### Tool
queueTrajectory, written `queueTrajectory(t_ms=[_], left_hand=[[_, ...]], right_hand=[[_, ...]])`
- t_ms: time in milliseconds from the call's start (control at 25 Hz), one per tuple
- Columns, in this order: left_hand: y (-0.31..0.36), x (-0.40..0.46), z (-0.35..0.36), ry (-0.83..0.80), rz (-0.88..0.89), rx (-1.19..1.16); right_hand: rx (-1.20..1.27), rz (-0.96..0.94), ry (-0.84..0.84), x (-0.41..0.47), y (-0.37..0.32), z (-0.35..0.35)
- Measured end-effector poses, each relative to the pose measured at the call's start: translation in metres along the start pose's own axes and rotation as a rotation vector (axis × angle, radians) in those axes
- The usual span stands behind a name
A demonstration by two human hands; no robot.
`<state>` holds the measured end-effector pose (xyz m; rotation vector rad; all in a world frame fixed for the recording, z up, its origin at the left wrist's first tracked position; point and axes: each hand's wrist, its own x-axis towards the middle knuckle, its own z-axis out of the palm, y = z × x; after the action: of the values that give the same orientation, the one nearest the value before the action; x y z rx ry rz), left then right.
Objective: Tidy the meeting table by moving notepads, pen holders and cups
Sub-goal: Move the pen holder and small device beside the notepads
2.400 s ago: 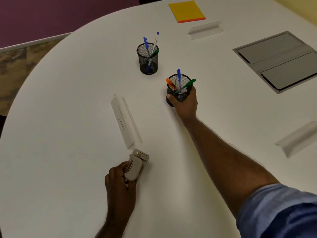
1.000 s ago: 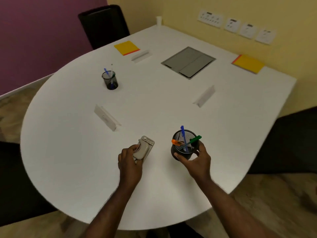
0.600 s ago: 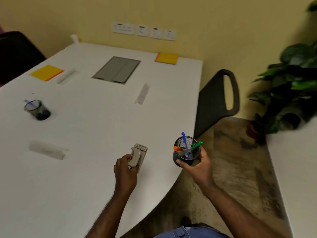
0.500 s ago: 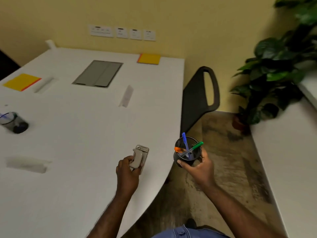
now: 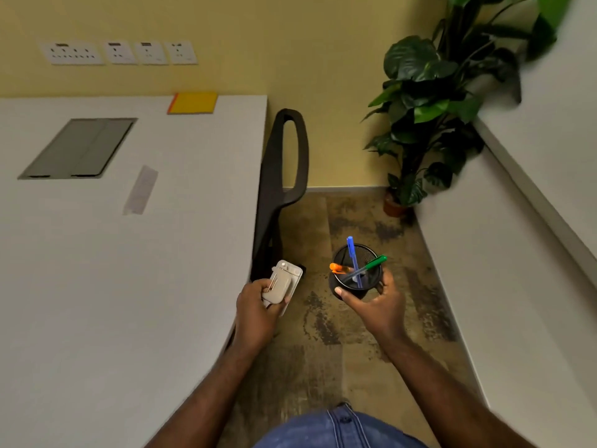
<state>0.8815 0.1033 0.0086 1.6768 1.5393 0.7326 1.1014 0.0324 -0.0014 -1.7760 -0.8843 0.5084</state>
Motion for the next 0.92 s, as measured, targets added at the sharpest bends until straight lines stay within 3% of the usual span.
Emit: queueTrajectory(t_ms=[440,920], left_hand=[[0.117,0.076,0.117,-0.019,0.14,0.061],[0.214,0.297,0.136,0.155,0.248,0.07]], right_hand=[[0.011,0.03,0.08,0.147,0.036,-0.082],[0.011,0.006,0.025,0.362,0.008,-0.03]])
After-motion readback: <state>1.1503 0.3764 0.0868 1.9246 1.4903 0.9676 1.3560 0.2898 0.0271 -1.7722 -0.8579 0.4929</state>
